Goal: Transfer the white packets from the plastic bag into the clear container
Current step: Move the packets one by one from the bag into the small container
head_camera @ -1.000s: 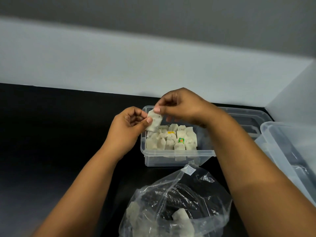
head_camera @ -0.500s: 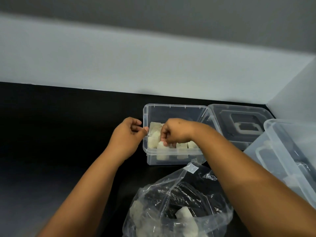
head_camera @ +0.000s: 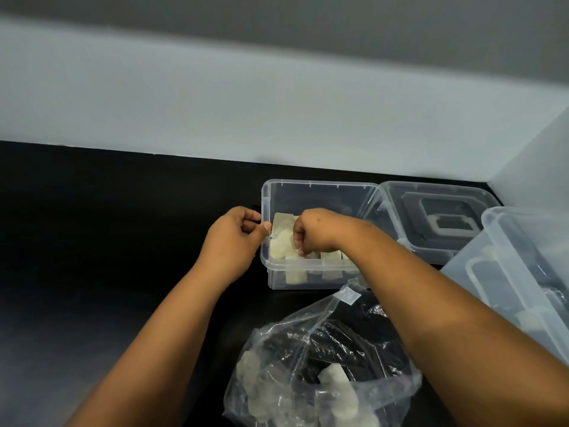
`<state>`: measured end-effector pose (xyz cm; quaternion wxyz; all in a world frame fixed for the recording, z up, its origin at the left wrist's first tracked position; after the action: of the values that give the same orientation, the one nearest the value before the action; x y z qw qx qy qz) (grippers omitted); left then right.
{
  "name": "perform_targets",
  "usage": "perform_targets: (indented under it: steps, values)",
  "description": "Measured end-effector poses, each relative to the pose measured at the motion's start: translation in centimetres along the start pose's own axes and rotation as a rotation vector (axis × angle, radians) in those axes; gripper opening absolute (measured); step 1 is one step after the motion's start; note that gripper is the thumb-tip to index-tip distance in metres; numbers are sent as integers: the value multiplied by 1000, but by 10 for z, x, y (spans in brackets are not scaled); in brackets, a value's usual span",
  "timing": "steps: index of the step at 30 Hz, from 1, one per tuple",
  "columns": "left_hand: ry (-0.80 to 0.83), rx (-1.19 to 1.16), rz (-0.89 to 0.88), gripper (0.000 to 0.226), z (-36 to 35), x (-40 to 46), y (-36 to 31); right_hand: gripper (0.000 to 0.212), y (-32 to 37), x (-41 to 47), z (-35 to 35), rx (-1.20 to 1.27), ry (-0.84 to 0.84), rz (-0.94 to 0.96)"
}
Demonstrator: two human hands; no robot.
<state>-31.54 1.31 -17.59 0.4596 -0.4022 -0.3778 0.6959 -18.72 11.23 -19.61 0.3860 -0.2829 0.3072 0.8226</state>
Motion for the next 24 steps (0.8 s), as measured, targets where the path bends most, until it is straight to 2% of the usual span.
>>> perform_targets:
  steps: [3,7,10,13,15,19,24]
  values:
    - [-47,75,-29,23,-1,-9,-6,12,-3,-19,13,-61,-93,3]
    - [-239,280,-199,27,5,-34,-36,14,-8,-59,31,-1,-247,63]
    - [-253,321,-300,26,-6,-54,-57,10,-9,-95,27,107,-285,130]
    - [-213,376,-376,24,-24,-71,-71,8,-5,-127,11,116,-305,182]
    - [-175,395,-418,21,-37,-82,-76,7,-3,-141,-7,125,-281,211]
    - [-40,458,-470,16,-69,-105,-71,7,-13,-141,-62,124,-112,207]
    - [88,520,-419,14,-97,-123,-45,10,-28,-118,-126,80,20,146]
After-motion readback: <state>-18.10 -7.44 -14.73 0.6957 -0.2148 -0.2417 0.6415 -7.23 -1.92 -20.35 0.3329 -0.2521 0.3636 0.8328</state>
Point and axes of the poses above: each hand's wrist, its own x-axis towards the middle knuckle, its own z-axis out of the back of the hand, y = z × x, the point moved 8 cm from there along x, towards the middle knuckle, and after that the axes turned 14 degrees about y, right-handed, at the moved point
